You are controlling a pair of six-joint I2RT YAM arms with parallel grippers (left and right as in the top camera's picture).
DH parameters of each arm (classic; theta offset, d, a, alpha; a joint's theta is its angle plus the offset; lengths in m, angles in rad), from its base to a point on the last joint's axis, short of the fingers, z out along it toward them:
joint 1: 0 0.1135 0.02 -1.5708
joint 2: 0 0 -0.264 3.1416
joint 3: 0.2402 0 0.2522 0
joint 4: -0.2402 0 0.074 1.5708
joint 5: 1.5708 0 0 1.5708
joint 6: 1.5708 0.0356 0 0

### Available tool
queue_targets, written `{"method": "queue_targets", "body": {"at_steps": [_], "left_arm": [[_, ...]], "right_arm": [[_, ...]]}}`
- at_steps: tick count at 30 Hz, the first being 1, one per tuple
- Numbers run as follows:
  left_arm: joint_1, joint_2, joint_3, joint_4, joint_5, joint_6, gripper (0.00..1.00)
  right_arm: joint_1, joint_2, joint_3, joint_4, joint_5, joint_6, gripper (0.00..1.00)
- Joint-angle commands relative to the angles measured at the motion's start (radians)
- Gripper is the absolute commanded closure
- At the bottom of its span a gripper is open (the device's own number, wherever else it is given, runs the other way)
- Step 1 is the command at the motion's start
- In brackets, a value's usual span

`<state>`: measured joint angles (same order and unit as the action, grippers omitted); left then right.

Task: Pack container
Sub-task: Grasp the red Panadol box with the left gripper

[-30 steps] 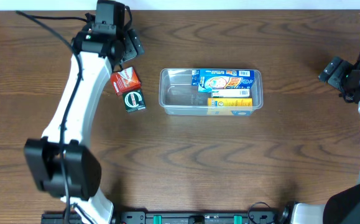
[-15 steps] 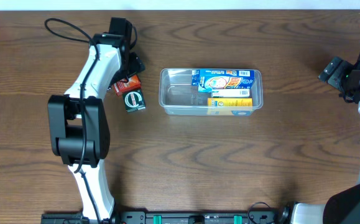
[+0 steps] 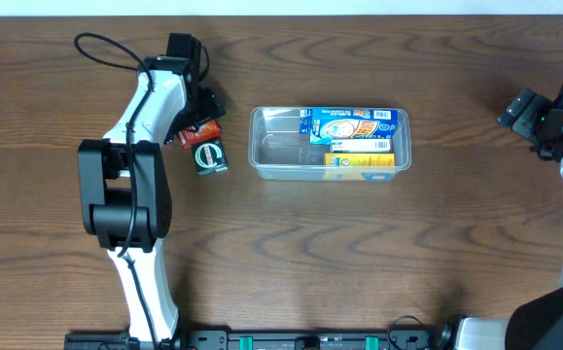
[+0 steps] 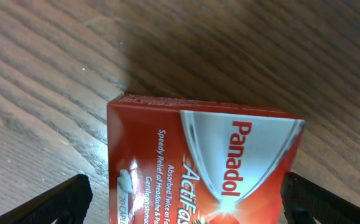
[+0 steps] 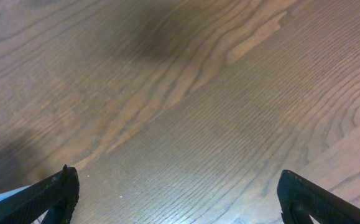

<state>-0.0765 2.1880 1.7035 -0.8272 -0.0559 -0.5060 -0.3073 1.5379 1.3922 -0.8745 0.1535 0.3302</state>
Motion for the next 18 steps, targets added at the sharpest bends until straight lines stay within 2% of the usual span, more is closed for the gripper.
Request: {"method": "queue_targets", "body": {"at_steps": [1,7,18], "left_arm": [[0.002,0.016,0.002,-0.001,0.004,0.074,0.02],[0.002,0.017,0.002,0.003,0.003,0.118,0.02],[0.002,0.024,-0.003,0.003,0.004,0.114,0.02]], "right_arm": [[-0.006,0.000,0.007,-0.001,0.007,0.014,0.01],[-0.006,0.000,0.007,-0.001,0.007,0.013,0.01],[-0.006,0.000,0.007,-0.001,0.007,0.013,0.01]]}}
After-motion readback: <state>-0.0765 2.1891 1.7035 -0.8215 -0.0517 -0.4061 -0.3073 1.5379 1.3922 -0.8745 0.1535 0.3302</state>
